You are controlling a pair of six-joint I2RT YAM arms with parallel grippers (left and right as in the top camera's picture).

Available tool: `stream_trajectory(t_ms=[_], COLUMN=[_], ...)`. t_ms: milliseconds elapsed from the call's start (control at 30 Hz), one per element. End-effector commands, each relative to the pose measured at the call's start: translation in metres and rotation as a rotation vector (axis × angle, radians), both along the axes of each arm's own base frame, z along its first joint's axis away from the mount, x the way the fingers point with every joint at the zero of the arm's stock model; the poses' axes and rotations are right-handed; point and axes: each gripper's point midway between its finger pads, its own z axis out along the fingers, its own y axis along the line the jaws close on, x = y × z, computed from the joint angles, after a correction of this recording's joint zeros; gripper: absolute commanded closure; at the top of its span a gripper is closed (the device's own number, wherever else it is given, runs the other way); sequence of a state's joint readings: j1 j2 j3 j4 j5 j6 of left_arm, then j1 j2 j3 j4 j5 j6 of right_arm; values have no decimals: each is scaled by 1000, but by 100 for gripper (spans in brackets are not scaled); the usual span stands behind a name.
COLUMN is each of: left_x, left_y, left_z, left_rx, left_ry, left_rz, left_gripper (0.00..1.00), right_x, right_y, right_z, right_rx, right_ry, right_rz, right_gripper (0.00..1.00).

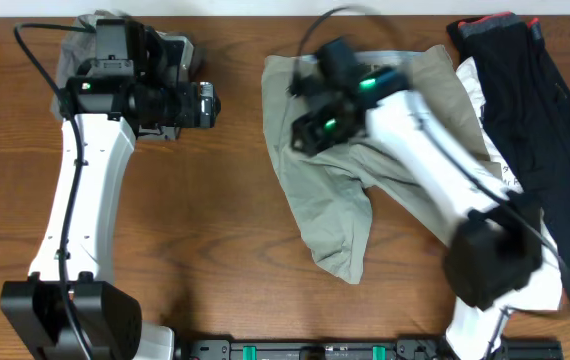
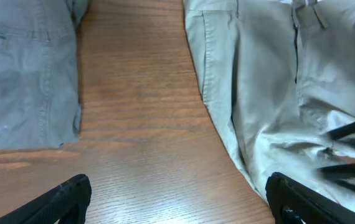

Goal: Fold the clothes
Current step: 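Pull the khaki shorts left with the right gripper onto the table center, then grasp the shorts waistband corners with both grippers and spread them apart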

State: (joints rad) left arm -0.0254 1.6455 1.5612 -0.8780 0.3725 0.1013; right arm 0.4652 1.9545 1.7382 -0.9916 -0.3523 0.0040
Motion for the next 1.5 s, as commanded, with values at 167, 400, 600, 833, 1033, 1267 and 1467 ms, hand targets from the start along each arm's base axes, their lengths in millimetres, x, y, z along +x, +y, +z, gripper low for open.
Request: stream_trajectory(t_ms=[167, 400, 600, 833, 1033, 1267, 1467], left_x=[-2, 0, -1, 3, 14, 71, 108], left_y=[-57, -98, -120, -150, -162, -136, -131], left_z=[-45, -92, -92, -85, -99, -130, -162], left_rx=[-15, -4, -14, -22, 19, 134, 154], left_ry=[110, 186, 159, 83, 28, -85, -166], left_rz=[-131, -225, -275, -339, -403, -285, -238], left_gripper=[9, 9, 9, 9, 9, 9, 11], right_x=[25, 40, 57, 56, 56, 57, 58], right_y=[-101, -175, -235, -240, -238, -233, -221], right_z=[48, 27, 2, -30, -34, -34, -34], right_rx=[-46, -169, -173, -34, -41, -41, -41], right_ry=[-70, -26, 31, 163, 167, 162, 151], right_rz=[-236, -429, -584, -553, -537, -527, -499], right_gripper=[37, 33, 36, 41, 38, 38, 39])
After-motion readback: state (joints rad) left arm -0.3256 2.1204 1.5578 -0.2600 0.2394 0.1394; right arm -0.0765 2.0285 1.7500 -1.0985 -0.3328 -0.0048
